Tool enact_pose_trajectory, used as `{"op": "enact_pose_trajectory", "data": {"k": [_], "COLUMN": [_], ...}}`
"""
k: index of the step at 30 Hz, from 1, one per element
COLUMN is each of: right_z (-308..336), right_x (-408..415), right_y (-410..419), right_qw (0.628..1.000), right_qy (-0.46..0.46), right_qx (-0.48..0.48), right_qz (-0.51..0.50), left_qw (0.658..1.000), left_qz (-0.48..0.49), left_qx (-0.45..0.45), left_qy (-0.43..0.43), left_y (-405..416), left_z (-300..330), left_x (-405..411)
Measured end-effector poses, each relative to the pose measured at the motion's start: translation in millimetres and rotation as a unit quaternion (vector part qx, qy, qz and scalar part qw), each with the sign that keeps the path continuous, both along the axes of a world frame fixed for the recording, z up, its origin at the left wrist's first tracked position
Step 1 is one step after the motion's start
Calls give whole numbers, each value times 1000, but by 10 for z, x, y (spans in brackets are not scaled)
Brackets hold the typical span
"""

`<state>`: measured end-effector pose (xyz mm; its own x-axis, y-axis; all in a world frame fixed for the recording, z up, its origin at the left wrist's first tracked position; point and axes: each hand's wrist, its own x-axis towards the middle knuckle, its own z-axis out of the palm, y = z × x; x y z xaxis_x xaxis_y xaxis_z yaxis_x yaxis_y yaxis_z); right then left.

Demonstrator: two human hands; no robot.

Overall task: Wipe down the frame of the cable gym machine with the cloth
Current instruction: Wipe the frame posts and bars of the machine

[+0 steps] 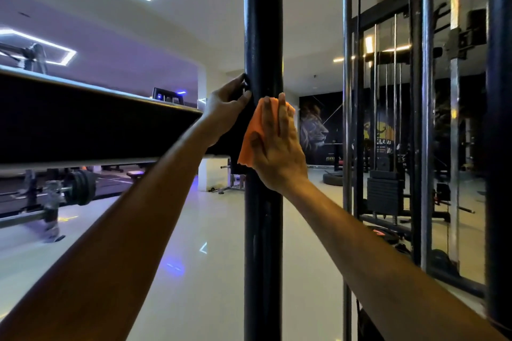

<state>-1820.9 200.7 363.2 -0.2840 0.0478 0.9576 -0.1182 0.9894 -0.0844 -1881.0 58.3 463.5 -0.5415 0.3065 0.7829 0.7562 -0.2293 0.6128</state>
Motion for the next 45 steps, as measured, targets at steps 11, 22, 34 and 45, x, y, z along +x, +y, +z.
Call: {"op": "enact_pose_trajectory", "data": {"k": [11,22,34,45], "right_z": [-1608,-2376,-2736,-2755], "right_x": [78,121,170,59], "right_y": [-85,-179,-235,-259], "right_qw": [999,995,994,994], "right_qy": [-30,-80,-86,-59], "right_qx": [-17,-45,-70,-85], "right_qz": [-11,-37,-21,-26], "left_qw": [977,983,956,947], "left_qz": [117,-52,-165,-198], "left_qx": [-27,-95,-119,-135], "left_qy": [178,-149,-210,-215], "left_y": [68,33,14,37], "left_z": [-1354,-2022,-2256,-2656], "left_x": [33,-171,-221,-365]}}
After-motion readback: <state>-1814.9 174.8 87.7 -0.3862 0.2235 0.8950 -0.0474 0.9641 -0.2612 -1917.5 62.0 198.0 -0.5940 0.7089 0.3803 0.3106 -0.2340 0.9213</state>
